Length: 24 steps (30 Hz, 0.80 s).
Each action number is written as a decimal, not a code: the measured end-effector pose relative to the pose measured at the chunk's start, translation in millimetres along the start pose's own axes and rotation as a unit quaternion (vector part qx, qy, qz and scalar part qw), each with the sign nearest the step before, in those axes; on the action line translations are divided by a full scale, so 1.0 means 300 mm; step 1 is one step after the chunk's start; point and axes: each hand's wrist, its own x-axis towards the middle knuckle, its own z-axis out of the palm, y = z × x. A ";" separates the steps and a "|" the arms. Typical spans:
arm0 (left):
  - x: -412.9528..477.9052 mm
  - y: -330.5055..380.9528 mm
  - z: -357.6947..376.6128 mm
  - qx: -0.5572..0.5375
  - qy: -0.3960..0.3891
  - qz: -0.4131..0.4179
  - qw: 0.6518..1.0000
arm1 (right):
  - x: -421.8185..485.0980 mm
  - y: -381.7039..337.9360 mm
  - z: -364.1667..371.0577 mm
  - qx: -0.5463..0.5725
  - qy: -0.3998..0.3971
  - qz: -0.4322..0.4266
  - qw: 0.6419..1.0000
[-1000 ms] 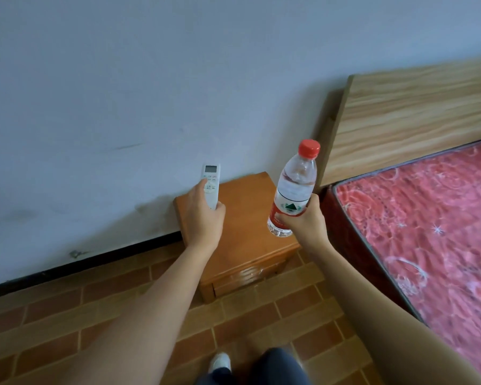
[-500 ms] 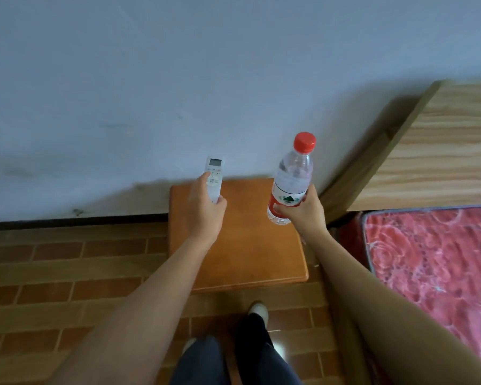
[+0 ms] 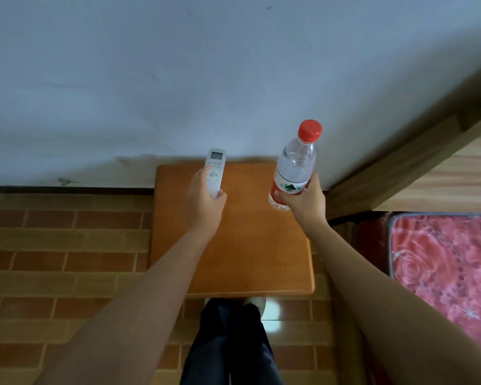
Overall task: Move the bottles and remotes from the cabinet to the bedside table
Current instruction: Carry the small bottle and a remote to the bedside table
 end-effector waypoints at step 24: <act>0.202 -0.324 0.482 0.000 -0.064 -0.028 0.998 | 0.316 0.291 0.279 0.007 0.036 -0.011 0.999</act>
